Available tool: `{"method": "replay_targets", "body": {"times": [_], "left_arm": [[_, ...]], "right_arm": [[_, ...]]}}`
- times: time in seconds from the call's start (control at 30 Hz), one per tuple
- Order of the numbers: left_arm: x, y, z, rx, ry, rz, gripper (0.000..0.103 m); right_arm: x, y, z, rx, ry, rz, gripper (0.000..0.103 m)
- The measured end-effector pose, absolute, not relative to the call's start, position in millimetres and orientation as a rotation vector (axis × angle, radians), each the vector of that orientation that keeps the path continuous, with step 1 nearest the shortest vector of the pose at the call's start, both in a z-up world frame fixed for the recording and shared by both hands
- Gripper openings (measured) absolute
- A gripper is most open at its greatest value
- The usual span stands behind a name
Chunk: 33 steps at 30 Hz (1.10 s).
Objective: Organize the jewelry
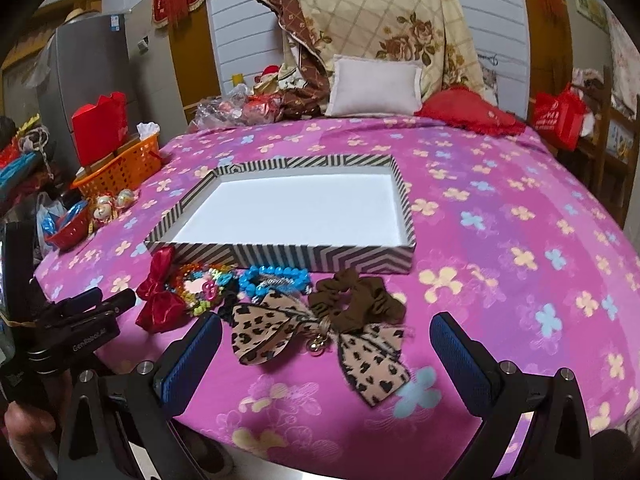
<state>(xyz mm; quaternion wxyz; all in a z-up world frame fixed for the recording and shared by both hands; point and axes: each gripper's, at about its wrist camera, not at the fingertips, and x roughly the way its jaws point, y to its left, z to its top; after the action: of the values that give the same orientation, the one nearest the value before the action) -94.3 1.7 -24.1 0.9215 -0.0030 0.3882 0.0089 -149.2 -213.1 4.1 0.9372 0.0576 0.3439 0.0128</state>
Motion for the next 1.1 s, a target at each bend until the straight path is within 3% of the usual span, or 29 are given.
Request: {"method": "replay_targets", "body": {"times": [1.1], "left_arm": [[-98.1,-3.7,-28.2,0.000,0.826,0.000,0.059]], "right_arm": [[-149.8,-201.9,1.6,0.011,0.750,0.021,0.103]]}}
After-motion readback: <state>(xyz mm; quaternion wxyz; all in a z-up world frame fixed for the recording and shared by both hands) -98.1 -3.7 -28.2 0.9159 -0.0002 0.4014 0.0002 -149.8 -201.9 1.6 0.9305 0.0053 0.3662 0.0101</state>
